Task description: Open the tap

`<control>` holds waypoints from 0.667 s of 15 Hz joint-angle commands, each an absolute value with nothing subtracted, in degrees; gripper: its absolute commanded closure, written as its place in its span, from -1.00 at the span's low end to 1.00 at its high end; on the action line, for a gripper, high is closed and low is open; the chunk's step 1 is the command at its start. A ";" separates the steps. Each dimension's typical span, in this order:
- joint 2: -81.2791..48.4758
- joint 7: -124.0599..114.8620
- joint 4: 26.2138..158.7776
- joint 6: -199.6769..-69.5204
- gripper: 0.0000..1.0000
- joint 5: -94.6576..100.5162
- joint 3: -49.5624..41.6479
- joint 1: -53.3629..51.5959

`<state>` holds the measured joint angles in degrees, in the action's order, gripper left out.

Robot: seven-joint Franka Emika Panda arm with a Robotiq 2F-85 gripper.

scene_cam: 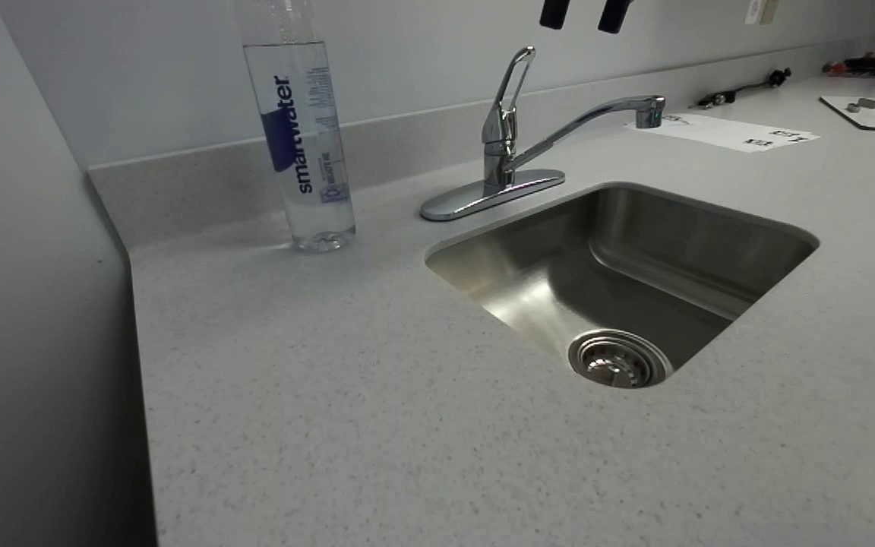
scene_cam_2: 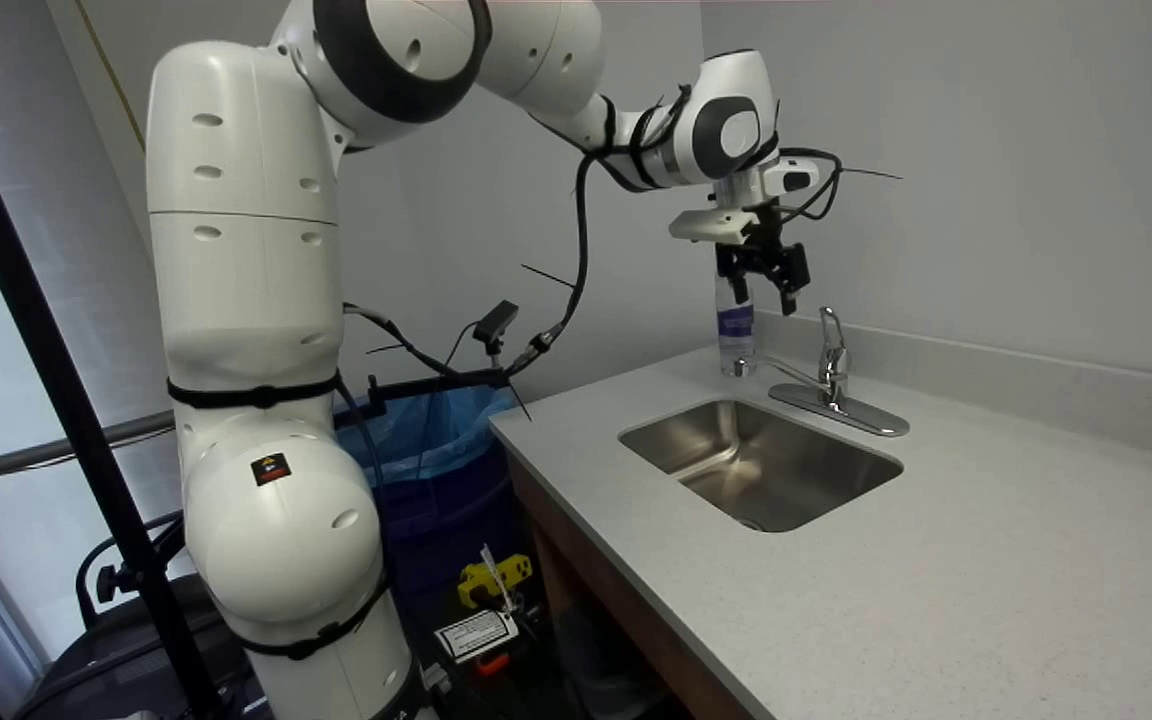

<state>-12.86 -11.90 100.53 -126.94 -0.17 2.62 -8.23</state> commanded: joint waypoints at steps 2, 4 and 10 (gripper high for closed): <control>-4.21 -10.14 109.09 -128.77 -1.00 -1.65 3.22 -6.83; -1.19 -10.17 111.94 -130.06 -1.00 -1.41 3.17 -6.60; 7.33 -9.73 119.72 -133.00 -1.00 -2.29 3.04 -5.84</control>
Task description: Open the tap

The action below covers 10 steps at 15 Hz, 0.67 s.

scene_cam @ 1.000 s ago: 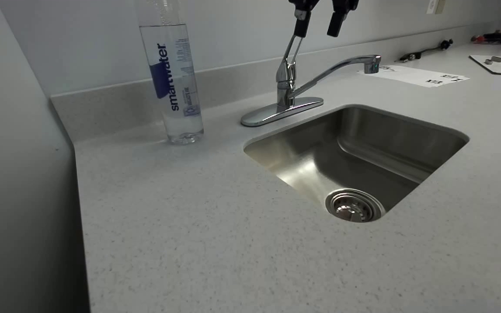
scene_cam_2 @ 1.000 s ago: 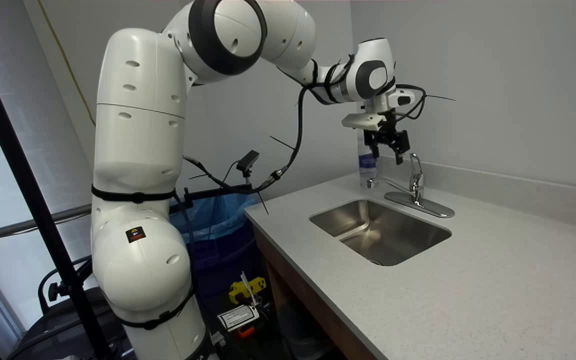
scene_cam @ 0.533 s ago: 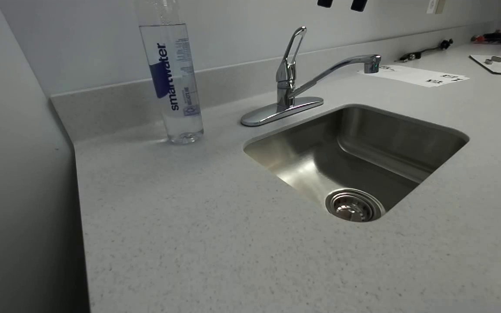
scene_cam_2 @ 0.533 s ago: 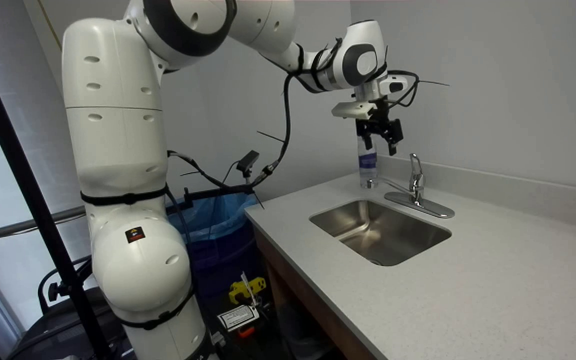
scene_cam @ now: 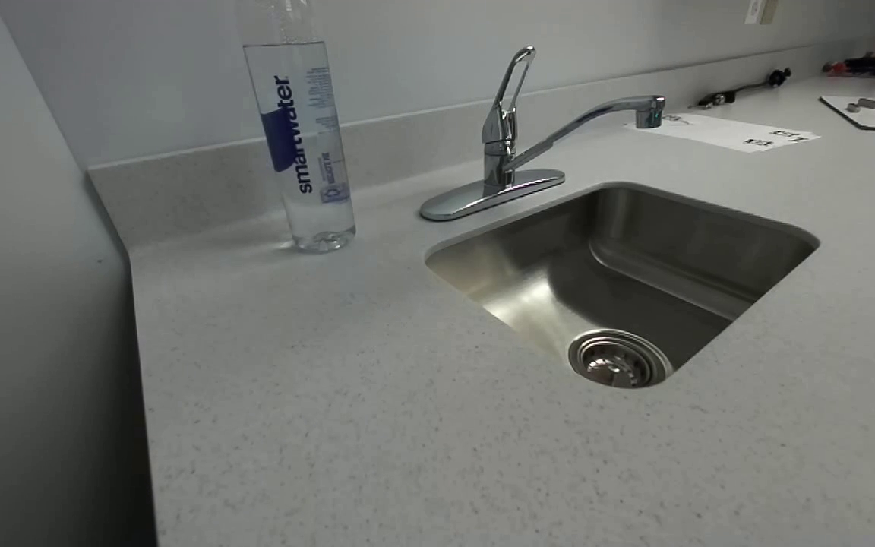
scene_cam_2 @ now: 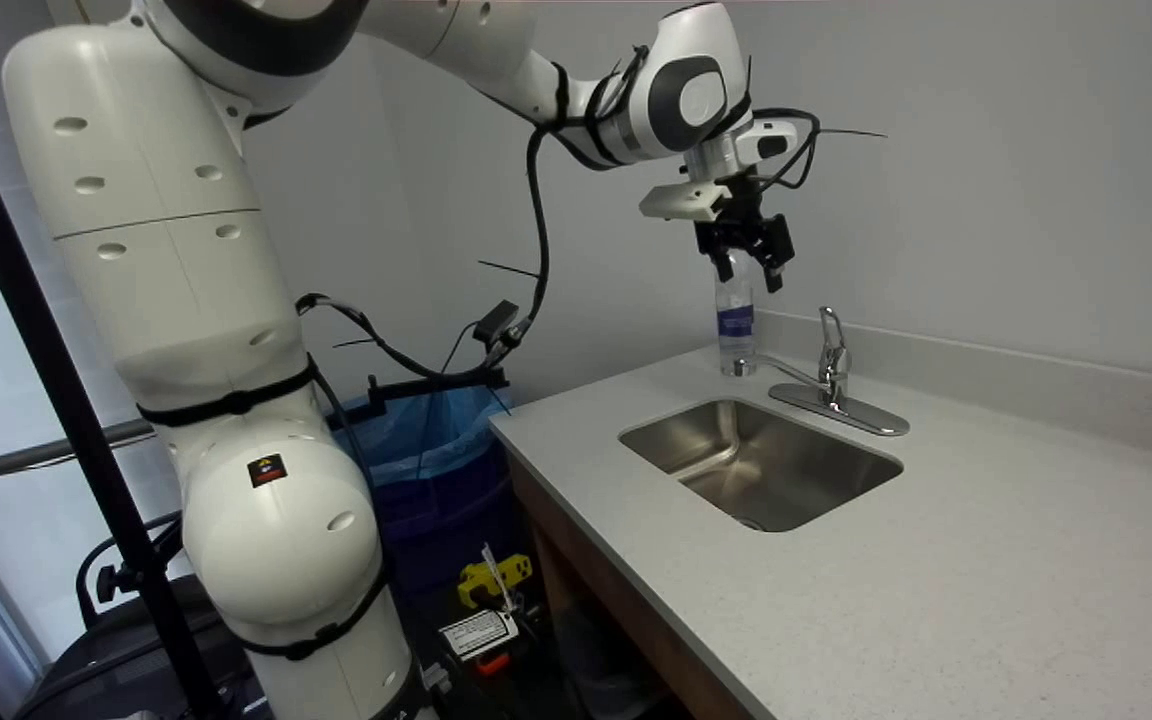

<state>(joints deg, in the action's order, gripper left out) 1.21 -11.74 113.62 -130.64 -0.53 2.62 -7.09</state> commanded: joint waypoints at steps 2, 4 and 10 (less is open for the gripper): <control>9.80 -9.73 121.85 -133.45 -1.00 -2.54 2.94 -5.64; 12.18 -9.54 123.73 -133.62 -1.00 -2.70 2.78 -5.36; 15.28 -10.26 126.72 -133.87 -1.00 -2.23 2.95 -4.93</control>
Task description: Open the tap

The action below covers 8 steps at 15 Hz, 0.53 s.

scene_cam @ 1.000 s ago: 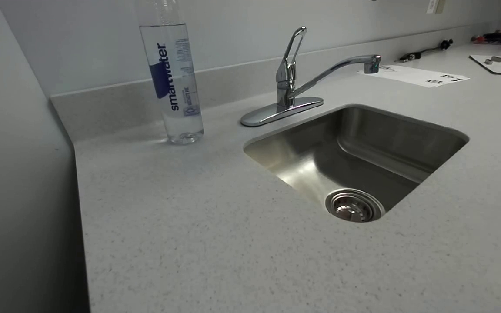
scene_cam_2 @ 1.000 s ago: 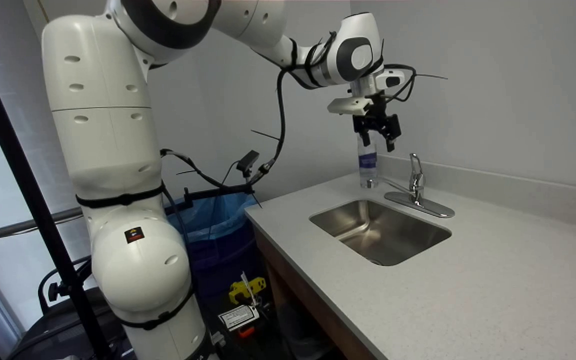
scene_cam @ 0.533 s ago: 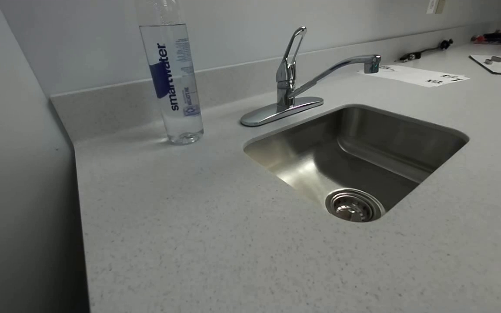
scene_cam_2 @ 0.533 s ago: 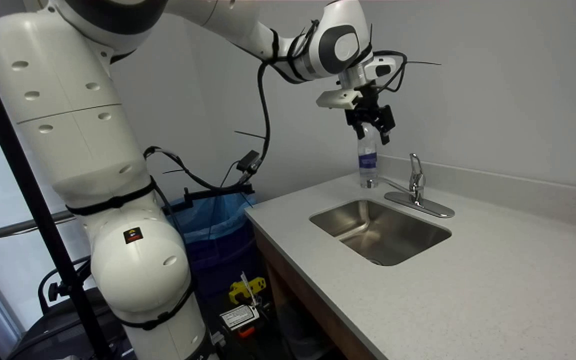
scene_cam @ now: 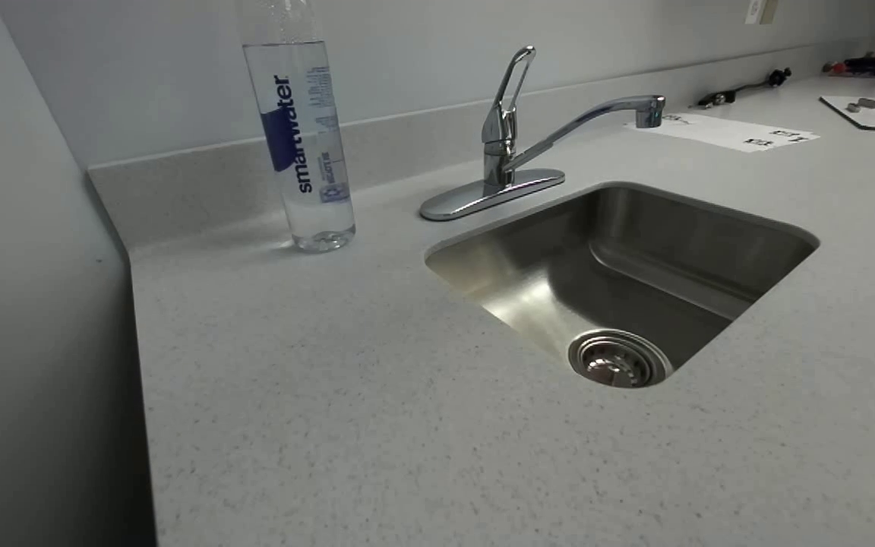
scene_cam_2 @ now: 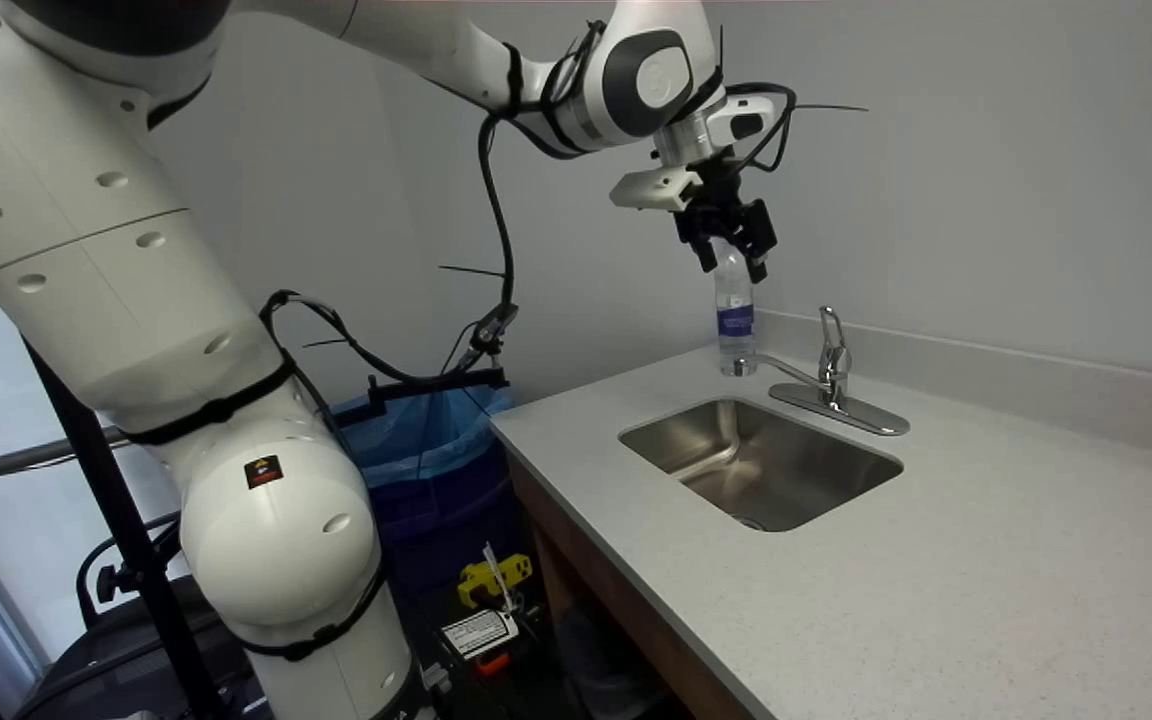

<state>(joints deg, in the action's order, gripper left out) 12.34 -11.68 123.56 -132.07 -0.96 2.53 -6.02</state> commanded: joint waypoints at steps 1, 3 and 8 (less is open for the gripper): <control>14.98 -10.79 126.88 -134.30 -1.00 -2.08 3.26 -5.02; 14.75 -10.98 127.13 -134.69 -1.00 -2.00 3.40 -5.03; 14.01 -11.14 127.34 -135.67 -1.00 -1.83 3.51 -4.97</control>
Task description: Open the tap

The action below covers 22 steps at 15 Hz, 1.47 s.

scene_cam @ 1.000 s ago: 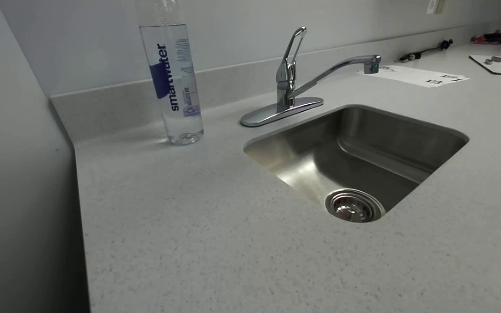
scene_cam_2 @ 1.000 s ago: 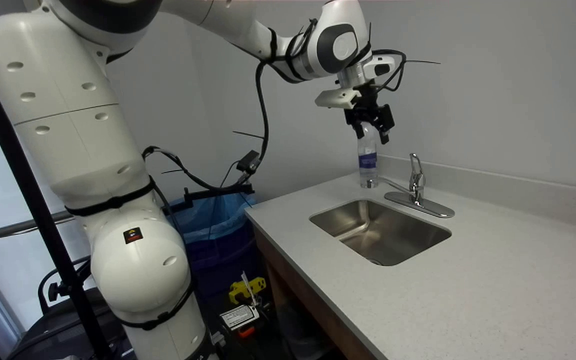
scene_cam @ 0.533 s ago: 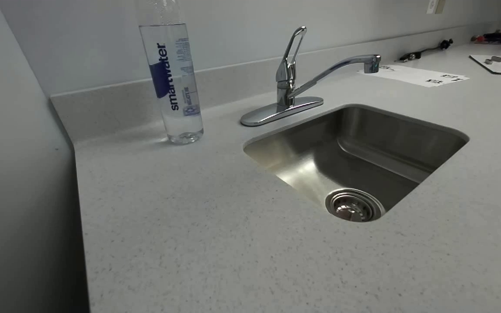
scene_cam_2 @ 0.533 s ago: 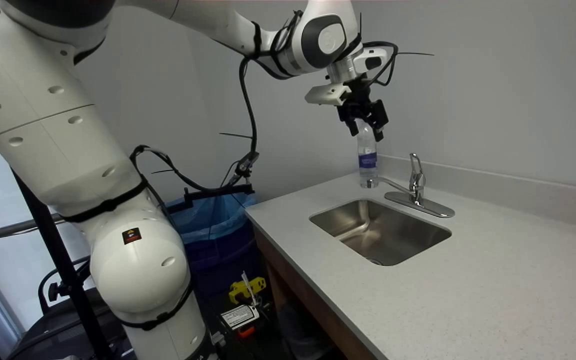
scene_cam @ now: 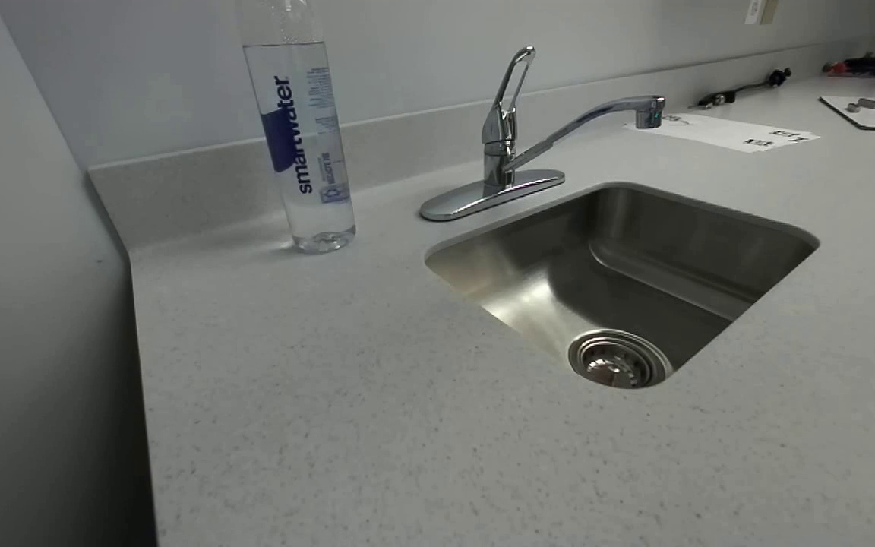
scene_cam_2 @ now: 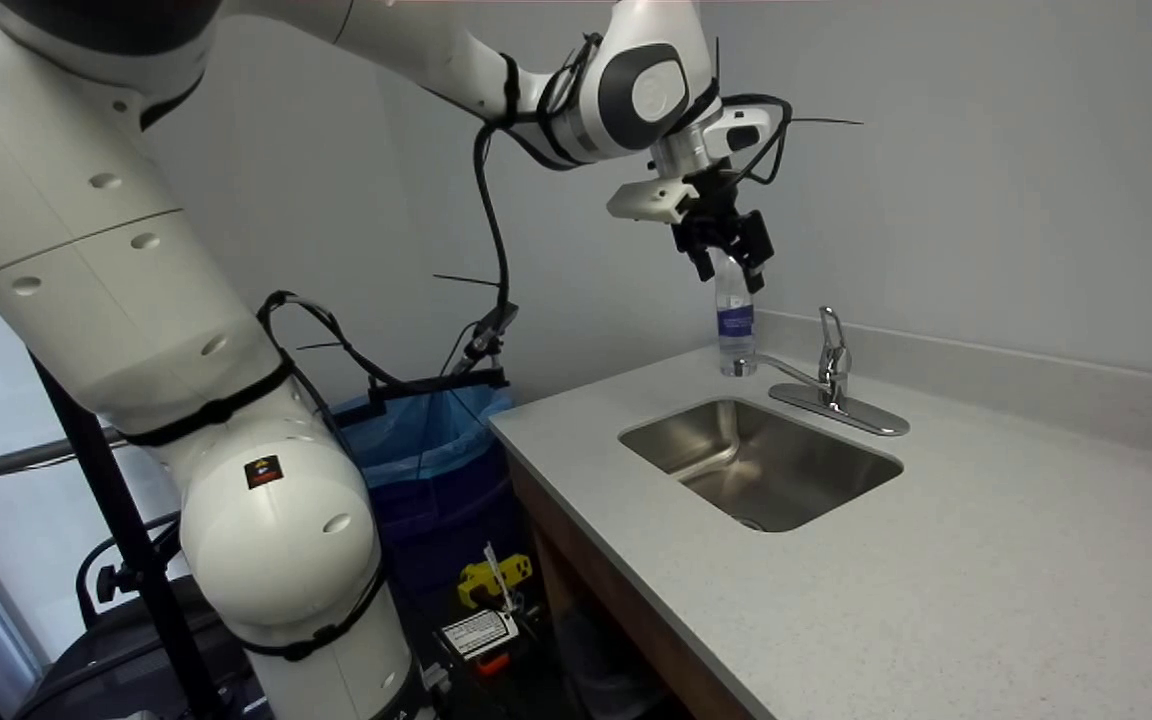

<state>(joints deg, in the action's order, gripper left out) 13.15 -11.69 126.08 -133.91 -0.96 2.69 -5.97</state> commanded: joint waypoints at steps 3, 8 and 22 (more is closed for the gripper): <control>13.02 -11.06 126.60 -135.57 -1.00 -2.02 3.47 -5.01; 11.33 -10.67 124.23 -135.04 -1.00 -2.50 3.07 -4.88; -5.39 -10.33 108.91 -143.51 -1.00 -2.16 3.12 -4.54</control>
<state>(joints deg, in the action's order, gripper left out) -0.11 -11.70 113.91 -140.95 -1.25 2.62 -4.89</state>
